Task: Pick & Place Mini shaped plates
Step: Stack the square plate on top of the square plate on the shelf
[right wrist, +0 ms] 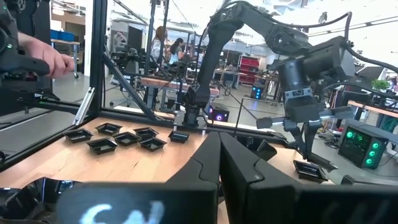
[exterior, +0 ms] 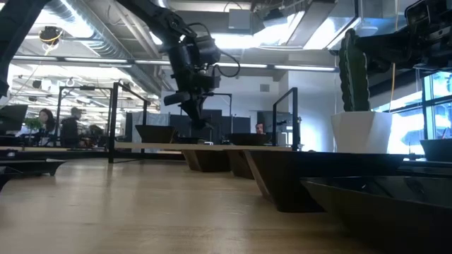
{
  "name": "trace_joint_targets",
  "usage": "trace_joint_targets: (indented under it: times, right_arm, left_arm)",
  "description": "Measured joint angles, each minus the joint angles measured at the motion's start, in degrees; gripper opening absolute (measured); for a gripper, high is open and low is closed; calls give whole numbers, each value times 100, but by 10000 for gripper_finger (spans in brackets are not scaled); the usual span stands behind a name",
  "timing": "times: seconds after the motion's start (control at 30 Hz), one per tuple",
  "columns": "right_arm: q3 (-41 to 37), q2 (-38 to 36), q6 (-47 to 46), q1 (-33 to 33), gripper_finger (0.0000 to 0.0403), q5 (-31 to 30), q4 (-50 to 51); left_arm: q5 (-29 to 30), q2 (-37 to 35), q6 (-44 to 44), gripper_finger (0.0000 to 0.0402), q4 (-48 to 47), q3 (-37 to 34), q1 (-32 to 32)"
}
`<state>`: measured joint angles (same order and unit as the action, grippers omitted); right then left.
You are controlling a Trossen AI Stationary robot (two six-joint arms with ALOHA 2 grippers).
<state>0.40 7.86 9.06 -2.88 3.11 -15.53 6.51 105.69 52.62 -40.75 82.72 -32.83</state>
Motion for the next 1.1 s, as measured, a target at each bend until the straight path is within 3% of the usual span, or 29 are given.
trace_joint_targets:
  times: [0.6, 1.1]
  right_arm:
    - [0, 0, 0, -1, 6, 0, -2]
    - [0, 0, 0, -1, 6, 0, -2]
  left_arm:
    - [23, 48, -94, 4, -186, -7, -68]
    - [-14, 48, -185, 31, -407, -7, -71]
